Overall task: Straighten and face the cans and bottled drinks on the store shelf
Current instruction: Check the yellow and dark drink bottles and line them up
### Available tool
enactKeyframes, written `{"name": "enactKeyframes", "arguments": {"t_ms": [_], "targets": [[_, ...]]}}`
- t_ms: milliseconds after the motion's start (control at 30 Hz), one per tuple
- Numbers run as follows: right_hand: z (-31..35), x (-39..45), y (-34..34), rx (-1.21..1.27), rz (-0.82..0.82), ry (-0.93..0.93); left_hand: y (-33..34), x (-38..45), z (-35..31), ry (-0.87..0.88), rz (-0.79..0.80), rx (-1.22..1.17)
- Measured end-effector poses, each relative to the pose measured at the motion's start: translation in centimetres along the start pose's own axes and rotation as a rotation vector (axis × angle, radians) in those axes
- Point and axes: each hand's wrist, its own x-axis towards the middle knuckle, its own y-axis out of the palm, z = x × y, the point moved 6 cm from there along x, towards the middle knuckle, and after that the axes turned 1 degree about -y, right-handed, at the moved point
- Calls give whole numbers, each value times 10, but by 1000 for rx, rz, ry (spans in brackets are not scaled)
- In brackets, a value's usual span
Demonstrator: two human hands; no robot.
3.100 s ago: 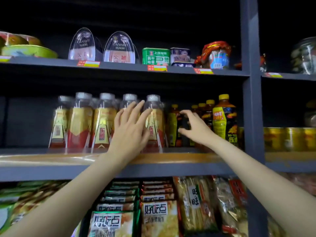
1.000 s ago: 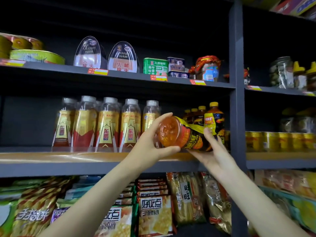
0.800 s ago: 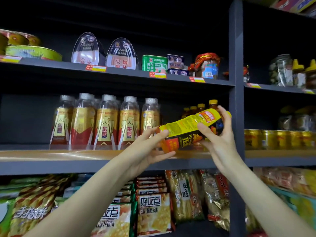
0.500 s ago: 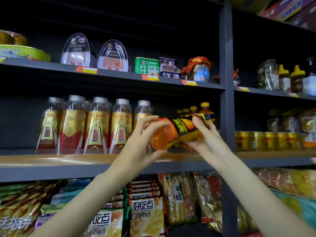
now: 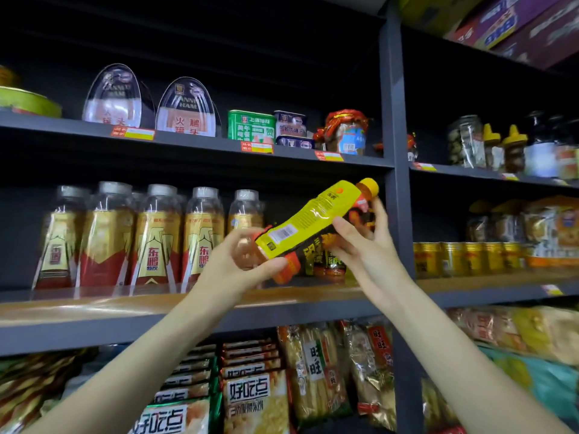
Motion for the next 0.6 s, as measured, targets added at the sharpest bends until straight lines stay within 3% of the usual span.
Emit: {"name": "enactKeyframes", "arguments": {"t_ms": [133,200,300,433,600], "targets": [[-18,0,2,172,-12,267,1,8,-22,500,-4,552],[-22,1,-3,232,-82,284,12,5,-19,643,42,775],[-12,4,-15,94,-122,100,14,6,-2,619,127,861],[20,6,-18,-602,-47,-292,0,12,15,544,61,939],[28,8,-17,-764,43,-420,-8,28,20,514,-113,995]]}}
